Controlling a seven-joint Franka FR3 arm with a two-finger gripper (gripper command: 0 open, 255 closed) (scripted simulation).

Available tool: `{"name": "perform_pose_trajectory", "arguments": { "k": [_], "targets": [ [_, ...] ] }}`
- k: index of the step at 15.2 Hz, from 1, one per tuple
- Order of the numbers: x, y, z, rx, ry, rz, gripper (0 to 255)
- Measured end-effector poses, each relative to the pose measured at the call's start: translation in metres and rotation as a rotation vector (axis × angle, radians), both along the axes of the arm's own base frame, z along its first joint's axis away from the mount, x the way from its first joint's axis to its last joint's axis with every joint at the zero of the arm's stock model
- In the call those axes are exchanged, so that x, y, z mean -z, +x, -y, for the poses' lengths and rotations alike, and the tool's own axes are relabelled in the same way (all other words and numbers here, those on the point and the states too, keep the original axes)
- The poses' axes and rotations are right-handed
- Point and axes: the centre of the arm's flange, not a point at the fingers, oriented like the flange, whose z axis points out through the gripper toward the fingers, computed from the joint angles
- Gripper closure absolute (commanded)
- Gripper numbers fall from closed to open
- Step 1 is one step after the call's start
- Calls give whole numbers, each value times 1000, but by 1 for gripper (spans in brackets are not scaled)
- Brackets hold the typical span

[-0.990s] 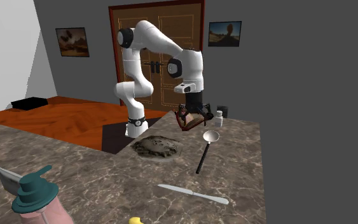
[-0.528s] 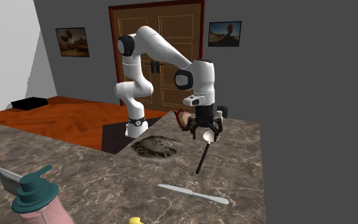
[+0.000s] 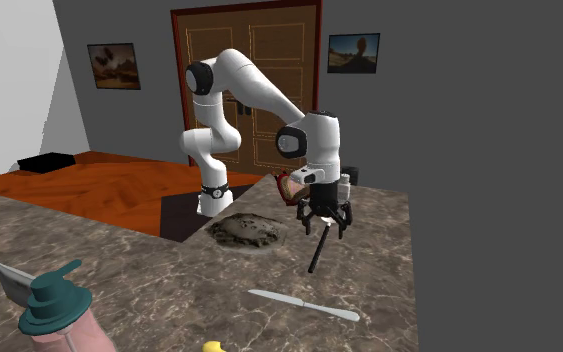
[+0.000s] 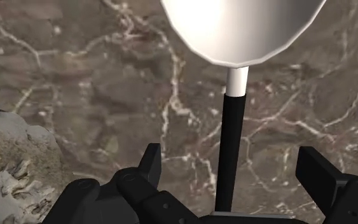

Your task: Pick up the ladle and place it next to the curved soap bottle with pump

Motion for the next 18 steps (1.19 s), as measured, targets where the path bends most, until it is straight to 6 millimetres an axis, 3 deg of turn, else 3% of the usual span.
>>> {"name": "perform_pose_trajectory", "arguments": {
  "k": [6, 7, 18],
  "targets": [
    [4, 1, 0, 0, 0, 0, 0],
    [4, 1, 0, 0, 0, 0, 255],
    [1, 1, 0, 0, 0, 2, 255]
  ]
}}
